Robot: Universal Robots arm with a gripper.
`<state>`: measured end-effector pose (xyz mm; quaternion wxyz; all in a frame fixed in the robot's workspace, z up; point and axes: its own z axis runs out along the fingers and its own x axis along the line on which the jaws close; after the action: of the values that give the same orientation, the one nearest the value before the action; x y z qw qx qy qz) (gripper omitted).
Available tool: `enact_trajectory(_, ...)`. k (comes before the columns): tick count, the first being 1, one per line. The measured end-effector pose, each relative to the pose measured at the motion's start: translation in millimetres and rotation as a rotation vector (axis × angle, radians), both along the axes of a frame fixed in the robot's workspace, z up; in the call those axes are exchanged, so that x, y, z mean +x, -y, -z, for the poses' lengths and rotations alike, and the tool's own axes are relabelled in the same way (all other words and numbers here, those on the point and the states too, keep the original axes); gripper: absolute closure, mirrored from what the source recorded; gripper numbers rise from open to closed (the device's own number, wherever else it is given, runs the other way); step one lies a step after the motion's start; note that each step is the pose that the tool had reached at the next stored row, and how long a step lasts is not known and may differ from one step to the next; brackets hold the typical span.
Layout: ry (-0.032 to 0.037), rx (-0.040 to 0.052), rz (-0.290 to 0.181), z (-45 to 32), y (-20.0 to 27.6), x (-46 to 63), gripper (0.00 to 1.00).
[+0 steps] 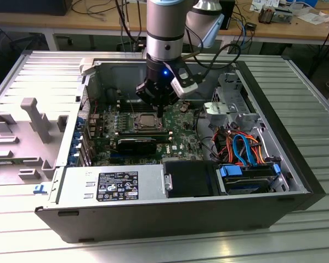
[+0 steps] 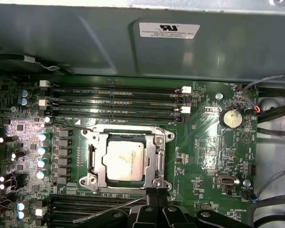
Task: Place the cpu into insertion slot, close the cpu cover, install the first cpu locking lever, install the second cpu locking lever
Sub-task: 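Install the first cpu locking lever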
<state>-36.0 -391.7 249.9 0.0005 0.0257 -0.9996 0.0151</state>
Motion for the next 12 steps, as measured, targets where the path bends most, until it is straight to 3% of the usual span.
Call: enact_trajectory(12, 0.0000, 0.0000, 0.000, 0.0, 0.0, -2.5, 0.89)
